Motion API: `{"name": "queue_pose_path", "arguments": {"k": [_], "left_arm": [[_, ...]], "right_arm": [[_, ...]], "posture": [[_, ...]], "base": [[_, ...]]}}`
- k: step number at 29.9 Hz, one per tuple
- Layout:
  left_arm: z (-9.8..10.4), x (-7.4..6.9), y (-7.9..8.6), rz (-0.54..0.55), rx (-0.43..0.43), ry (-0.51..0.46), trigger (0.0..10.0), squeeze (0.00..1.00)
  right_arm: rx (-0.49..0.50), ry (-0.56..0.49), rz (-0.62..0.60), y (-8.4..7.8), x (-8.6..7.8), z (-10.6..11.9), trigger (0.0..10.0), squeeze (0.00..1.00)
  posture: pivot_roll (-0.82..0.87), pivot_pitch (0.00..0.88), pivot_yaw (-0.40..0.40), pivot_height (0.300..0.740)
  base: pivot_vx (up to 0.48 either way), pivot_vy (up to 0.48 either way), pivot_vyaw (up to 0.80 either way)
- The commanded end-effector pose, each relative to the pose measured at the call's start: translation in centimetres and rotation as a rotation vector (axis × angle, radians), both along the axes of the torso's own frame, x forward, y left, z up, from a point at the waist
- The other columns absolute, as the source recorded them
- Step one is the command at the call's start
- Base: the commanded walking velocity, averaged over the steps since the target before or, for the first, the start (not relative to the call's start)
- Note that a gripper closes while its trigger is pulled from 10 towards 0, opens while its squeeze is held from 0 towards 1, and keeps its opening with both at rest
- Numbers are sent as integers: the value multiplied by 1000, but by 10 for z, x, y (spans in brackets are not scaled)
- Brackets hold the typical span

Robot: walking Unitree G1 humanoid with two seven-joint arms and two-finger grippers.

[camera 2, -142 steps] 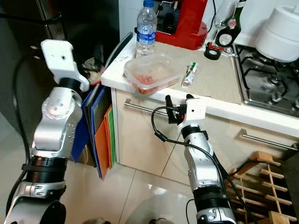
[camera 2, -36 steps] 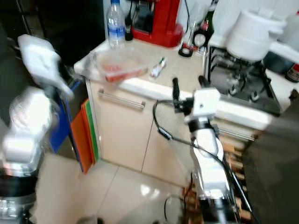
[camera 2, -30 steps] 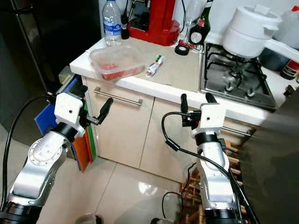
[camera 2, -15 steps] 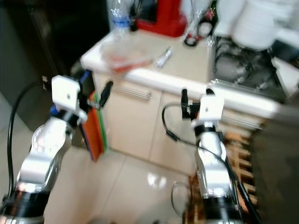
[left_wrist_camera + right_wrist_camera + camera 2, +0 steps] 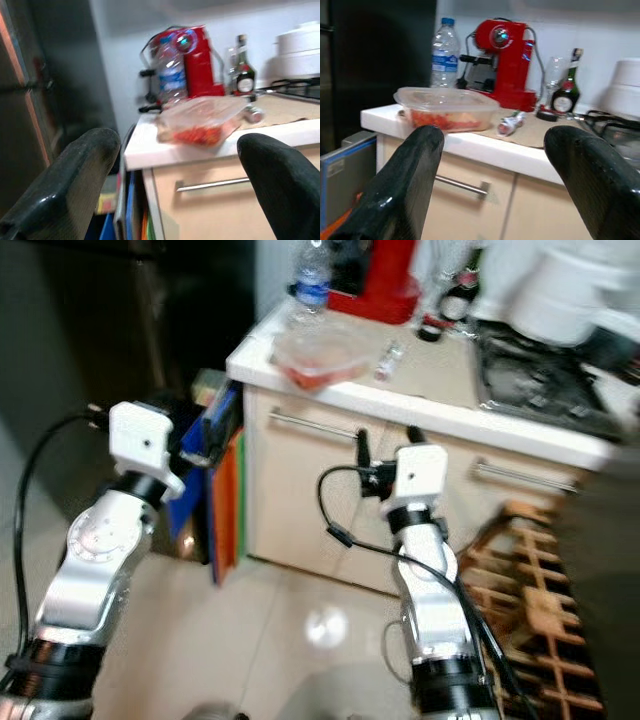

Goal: Restocking fridge

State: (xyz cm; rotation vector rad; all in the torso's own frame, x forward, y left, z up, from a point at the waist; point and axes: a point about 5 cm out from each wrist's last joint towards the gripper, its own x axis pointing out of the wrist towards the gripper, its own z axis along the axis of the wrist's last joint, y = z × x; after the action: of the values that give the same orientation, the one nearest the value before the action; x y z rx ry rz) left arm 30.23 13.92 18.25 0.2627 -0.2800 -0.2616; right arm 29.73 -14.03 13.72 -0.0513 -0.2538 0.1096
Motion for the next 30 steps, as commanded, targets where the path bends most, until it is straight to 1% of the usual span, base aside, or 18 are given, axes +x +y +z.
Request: {"name": "queue_pose_path", "arguments": {"k": [1, 4, 6, 8, 11, 12, 13, 15, 20, 23, 26, 27, 30], "left_arm": [[14, 2, -15, -64, 34, -61, 10000, 0], [16, 3, -15, -64, 34, -62, 10000, 0], [17, 5, -16, -65, 12, -54, 10000, 0], [17, 6, -15, -54, -12, -48, 10000, 0], [16, 7, -14, -36, -25, -44, 10000, 0], [15, 8, -13, -18, -57, -36, 10000, 0], [15, 8, -13, -15, -67, -34, 10000, 0], [15, 8, -13, -13, -72, -35, 10000, 0], [25, 5, -13, 7, -89, -97, 10000, 0], [34, 6, -10, 26, -104, -138, 10000, 0], [38, 7, -8, 39, -114, -157, 10000, 0], [52, 6, -4, 52, -137, -218, 10000, 0], [66, 5, -3, 56, -159, -273, 10000, 0]], "right_arm": [[-11, -4, -25, -7, 2, 2, 10000, 0], [-9, -5, -25, -7, 3, 2, 10000, 0], [-12, -14, -23, -6, 3, 2, 10000, 0], [-9, -15, -21, -5, 3, 2, 10000, 0], [-9, -15, -18, -5, 3, 2, 10000, 0], [-8, -14, -17, -5, 4, 2, 10000, 0], [-9, -14, -16, -5, 4, 2, 10000, 0], [-10, -14, -15, -5, 4, 2, 10000, 0], [-9, -15, -7, -4, 4, 1, 10000, 0], [-10, -17, -3, -3, 5, 1, 10000, 0], [-11, -18, -1, -3, 5, 1, 10000, 0], [-11, -21, 0, -3, 5, 1, 10000, 0], [-12, -23, 2, -3, 6, 1, 10000, 0]], "posture": [[58, 0, -69, 740], [58, 0, -66, 740], [57, 0, -62, 740], [57, 0, -60, 740], [57, 0, -60, 740], [57, 0, -60, 740], [57, 0, -59, 740], [57, 0, -59, 740], [59, 0, -62, 740], [60, 0, -64, 740], [60, 0, -64, 740], [61, 0, -64, 740], [62, 0, -65, 740]], "base": [[480, 0, -800], [480, 0, -800], [480, 0, -616], [480, 0, 0], [477, 0, 0], [461, 0, 0], [465, 0, 0], [463, 0, 0], [460, 0, 0], [453, 0, 0], [440, 0, 0], [304, 371, 0], [203, 394, 0]]}}
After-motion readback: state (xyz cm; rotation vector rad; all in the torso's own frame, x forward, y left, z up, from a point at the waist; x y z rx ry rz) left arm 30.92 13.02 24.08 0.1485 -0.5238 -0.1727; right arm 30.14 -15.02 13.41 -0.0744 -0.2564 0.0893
